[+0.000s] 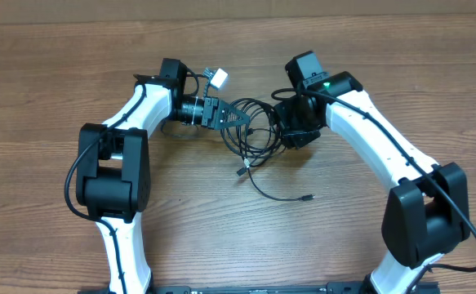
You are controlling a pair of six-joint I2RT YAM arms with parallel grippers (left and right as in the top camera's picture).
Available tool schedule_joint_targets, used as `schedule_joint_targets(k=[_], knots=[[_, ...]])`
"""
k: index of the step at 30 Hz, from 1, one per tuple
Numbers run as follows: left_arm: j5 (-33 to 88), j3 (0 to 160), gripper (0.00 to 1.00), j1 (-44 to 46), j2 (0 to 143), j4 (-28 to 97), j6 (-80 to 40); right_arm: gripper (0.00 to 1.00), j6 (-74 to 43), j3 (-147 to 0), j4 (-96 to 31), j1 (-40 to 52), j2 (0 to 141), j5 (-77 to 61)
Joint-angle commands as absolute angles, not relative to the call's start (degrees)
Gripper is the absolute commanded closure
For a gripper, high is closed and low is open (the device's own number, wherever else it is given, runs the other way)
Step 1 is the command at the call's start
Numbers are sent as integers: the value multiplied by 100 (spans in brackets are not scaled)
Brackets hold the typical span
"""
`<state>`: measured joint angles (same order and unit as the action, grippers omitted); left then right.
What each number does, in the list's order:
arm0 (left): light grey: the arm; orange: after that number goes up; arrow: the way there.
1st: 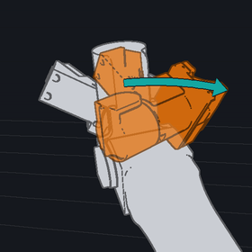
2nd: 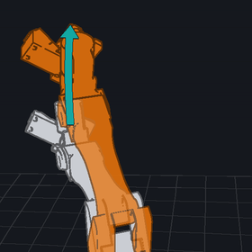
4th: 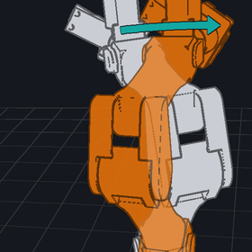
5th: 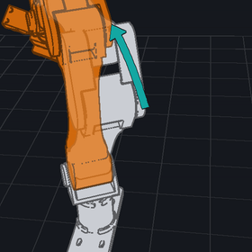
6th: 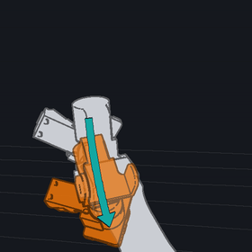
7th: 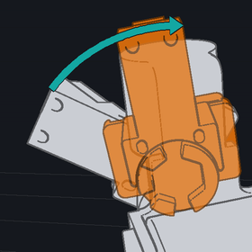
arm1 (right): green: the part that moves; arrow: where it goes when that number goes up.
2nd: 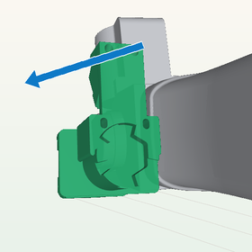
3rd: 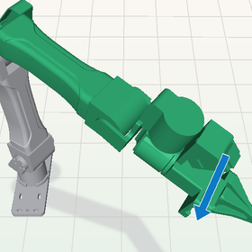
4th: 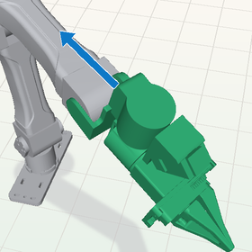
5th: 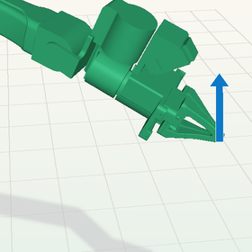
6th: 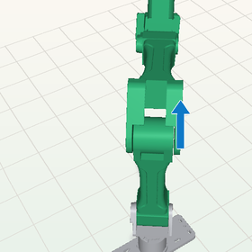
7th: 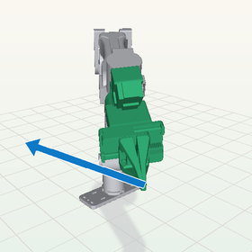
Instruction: Untangle cables
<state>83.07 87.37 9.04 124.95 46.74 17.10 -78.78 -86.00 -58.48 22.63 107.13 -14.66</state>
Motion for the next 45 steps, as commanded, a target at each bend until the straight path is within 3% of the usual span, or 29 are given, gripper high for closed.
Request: schedule_joint_targets(k=[1,6,15,22,23,25,32,33,34,35,39,45], knots=[[8403,8877,96,947,12470,4678,1754,56,-8875,-8571,-5837,2436,10663,-1354],[8418,8877,96,945,12470,4744,1754,53,-9498,-8556,-5837,2598,10663,-1057],[8433,8877,96,945,12470,4797,1756,73,-9601,-8549,-5846,2630,10665,-373],[8670,8877,96,945,12470,4794,1758,78,-9601,-8543,-5876,2630,10676,-259],[8663,8877,96,945,12470,4794,1761,81,-9601,-8543,-5876,2630,10680,-259],[8661,8877,96,945,12470,4792,1761,96,-9531,-8543,-5872,2630,10680,-257],[8235,8877,96,939,12470,4799,1758,96,-6899,-8547,-5575,2309,10678,-1234],[8062,8877,96,939,12470,4814,1758,96,-6195,-8547,-5553,2119,10678,-1688],[8047,8877,96,939,12470,4816,1758,96,-4552,-8547,-5494,1747,10678,-2685],[8044,8877,96,939,12470,4814,1758,96,-4056,-8547,-5505,1625,10678,-3028],[8036,8877,96,939,12470,4814,1761,96,-2687,-8547,-5723,1160,10678,-3955],[8038,8877,96,939,12470,4816,1758,96,-1494,-8547,-6233,768,10678,-3852]])
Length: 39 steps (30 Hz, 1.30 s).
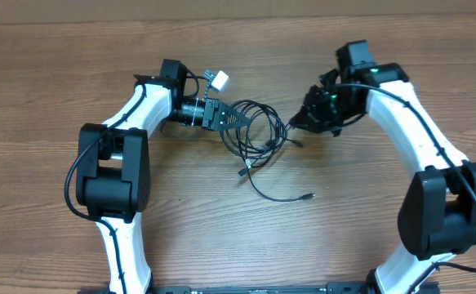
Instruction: Untangle cables
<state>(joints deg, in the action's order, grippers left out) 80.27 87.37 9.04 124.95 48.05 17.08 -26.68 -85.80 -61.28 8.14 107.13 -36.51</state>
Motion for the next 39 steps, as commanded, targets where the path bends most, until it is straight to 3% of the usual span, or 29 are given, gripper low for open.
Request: schedule_joint_targets(k=[1,3,5,6,9,24,27,31,34,39], knots=[[8038,8877,96,939,12470,4814,1758,96,-1450,-8547,-6351,770,10678,-3621],[8038,8877,96,939,12470,4814,1758,96,-1450,-8545,-6576,788,10678,-3009],[8038,8877,96,939,12470,4814,1758,90,-1455,-8545,-6650,792,10678,-2777],[8038,8877,96,939,12470,4814,1756,80,-1479,-8545,-6678,792,10678,-2764],[8040,8877,96,941,12470,4814,1643,72,-1789,-8545,-6718,816,10678,-2770],[8036,8877,96,939,12470,4692,961,69,-1852,-8545,-7323,1385,10678,-2858],[8031,8877,96,939,12470,4366,436,54,-2169,-8545,-7288,1726,10678,-2856],[7439,8877,95,921,12470,3852,-873,54,-2558,-8545,-7070,2115,10678,-2847],[6976,8877,96,891,12470,3642,-1678,59,-2777,-8545,-6879,2292,10678,-2753],[6993,8877,96,888,12470,3420,-2281,62,-3636,-8545,-6707,2458,10678,-2178]])
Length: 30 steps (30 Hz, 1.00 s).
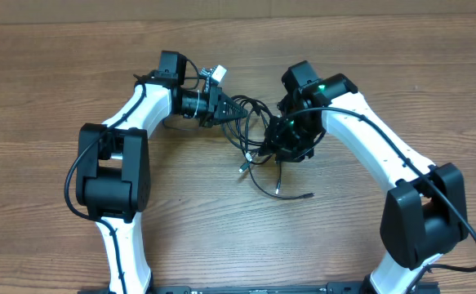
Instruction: Untangle cables
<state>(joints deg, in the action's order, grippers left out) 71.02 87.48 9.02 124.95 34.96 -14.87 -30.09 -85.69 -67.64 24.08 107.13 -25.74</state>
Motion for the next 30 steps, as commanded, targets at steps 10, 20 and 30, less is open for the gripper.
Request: schedule_joint_targets(k=[10,20,30], knots=[[7054,8877,96,888,12470,3420,-2276,69,-4075,-8543,-6445,2663,10678,-1887],[7312,8877,96,888,12470,3402,-2274,69,-5756,-7839,-5677,3120,10680,-1271],[7314,8877,96,888,12470,3404,-1966,94,-5850,-7636,-5253,3002,10680,-1269]])
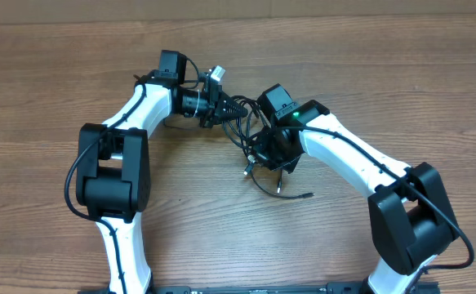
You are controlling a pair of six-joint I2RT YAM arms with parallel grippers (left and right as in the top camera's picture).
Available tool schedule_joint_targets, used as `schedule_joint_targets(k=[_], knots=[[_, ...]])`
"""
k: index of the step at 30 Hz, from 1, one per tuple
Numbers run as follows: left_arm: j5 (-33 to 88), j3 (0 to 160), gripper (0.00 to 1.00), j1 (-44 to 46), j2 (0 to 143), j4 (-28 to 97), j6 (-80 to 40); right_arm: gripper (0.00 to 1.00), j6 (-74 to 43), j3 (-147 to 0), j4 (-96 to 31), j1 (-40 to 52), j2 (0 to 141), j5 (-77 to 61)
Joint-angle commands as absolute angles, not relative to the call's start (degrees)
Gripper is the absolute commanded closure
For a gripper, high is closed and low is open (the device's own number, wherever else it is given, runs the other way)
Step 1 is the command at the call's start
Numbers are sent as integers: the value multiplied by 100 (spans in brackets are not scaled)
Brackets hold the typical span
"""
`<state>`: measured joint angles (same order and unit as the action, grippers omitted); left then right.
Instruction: Untangle cables
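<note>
A tangle of thin black cables point(247, 124) lies on the wooden table between my two arms. A white plug point(215, 75) sticks up at its far left. My left gripper point(226, 107) points right into the tangle's upper left edge, its fingers closed together on black cable strands. My right gripper point(264, 155) reaches down into the tangle's lower right side. Its wrist hides its fingers, so their state does not show. One loose strand runs from the tangle down to a small end connector point(309, 195). Another short connector point(246, 171) pokes out at the lower left.
The table point(42, 98) is brown wood grain. The two white arms curve in from their black bases point(111, 175) at the near edge, left and right. A pale strip of wall runs along the far edge.
My right arm has shifted left and further over the tangle, which now looks more bunched beneath it. The left gripper stays at the tangle's upper left corner.
At first both grippers were at the tangle, left and right. Then the right gripper stood far to the right with a strand drawn toward it. It later was back at the tangle's right side, with the left gripper slightly further back. Now the right arm is deeper into the bundle.
</note>
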<state>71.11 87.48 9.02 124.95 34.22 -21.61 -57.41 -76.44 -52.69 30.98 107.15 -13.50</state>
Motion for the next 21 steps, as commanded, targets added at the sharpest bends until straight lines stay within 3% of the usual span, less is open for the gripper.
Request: schedule_joint_targets(k=[1,5,10,14,15,19,21], knots=[[7314,8877,96,893,12470,3402,-1966,95,-5817,-7636,-5258,2965,10680,-1308],[7310,8877,96,897,12470,3404,-1925,94,-4333,-7647,-5345,2818,10678,-2327],[7310,8877,96,897,12470,3402,-1922,89,-3872,-7647,-5599,2716,10678,-2495],[7317,8877,96,902,12470,3404,-1872,60,-3400,-7647,-5315,2724,10678,-2910],[7334,8877,96,904,12470,3406,-1850,58,-3402,-7647,-5256,2727,10678,-2928],[7498,8877,96,904,12470,3424,-1793,58,-3767,-7647,-4864,2724,10680,-2655],[7625,8877,96,904,12470,3424,-1787,67,-4191,-7644,-4823,2740,10680,-2220]])
